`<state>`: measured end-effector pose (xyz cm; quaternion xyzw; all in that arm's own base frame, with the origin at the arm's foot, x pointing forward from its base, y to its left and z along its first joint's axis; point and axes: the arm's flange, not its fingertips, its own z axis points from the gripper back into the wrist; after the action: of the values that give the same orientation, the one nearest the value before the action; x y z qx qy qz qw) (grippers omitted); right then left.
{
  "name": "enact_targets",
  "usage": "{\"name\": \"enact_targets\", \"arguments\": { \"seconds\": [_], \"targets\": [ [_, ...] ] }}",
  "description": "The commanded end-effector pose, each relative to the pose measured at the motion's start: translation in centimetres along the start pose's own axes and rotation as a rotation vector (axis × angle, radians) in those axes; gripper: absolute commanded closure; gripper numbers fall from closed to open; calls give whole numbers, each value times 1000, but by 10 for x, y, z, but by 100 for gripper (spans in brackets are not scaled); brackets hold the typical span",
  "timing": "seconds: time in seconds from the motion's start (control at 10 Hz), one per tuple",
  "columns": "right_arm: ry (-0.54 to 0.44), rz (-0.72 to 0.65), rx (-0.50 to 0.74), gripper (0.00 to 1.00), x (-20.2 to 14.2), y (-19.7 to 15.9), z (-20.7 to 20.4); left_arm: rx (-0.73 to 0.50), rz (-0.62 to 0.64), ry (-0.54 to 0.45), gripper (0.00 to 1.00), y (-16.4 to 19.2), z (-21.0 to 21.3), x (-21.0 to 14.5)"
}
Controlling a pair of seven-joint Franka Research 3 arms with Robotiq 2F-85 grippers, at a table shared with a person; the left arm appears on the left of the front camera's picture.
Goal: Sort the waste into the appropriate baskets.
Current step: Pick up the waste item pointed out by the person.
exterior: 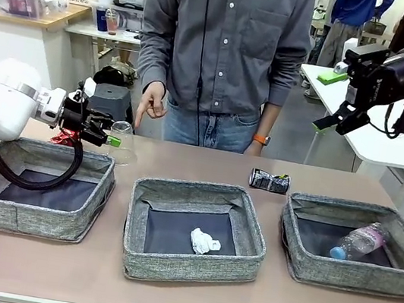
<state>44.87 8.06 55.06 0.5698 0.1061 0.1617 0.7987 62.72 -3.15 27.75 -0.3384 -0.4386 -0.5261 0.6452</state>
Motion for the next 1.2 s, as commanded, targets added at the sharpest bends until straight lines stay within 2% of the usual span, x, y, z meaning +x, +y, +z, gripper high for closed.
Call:
{"name": "enact_targets", "arguments": {
  "seconds": [0.0, 0.1, 0.2, 0.3, 0.4, 0.5, 0.6, 0.7, 0.8, 0.9, 1.0, 1.1],
  "targets": [
    [-9, 27, 16, 0, -2, 1, -2, -31, 2, -11, 0, 4, -2, 2],
    [-9, 27, 16, 0, -2, 1, -2, -31, 7, -15, 19, 3, -4, 2],
    [-9, 27, 16, 0, -2, 1, -2, -33, 16, -11, 19, 3, -4, 2],
    [-9, 27, 16, 0, -2, 1, -2, -34, 16, -11, 38, 3, -4, 2],
    [-9, 27, 16, 0, -2, 1, -2, -36, 15, -13, 21, 3, -5, 2],
    [-9, 27, 16, 0, -2, 1, -2, -39, 16, -14, 57, 2, -5, 3],
    [-9, 27, 16, 0, -2, 1, -2, -38, 15, -11, 40, 2, -6, 3],
    [-9, 27, 16, 0, -2, 1, -2, -42, 15, -12, 76, 2, -6, 3],
    [-9, 27, 16, 0, -2, 1, -2, -43, 12, -12, 59, 2, -6, 3],
    [-9, 27, 16, 0, -2, 1, -2, -42, 12, -12, 95, 2, -5, 3],
    [-9, 27, 16, 0, -2, 1, -2, -45, 0, -11, 65, 2, -4, 4],
    [-9, 27, 16, 0, -2, 1, -2, -43, 1, -8, 65, 2, -4, 5]
  ]
}}
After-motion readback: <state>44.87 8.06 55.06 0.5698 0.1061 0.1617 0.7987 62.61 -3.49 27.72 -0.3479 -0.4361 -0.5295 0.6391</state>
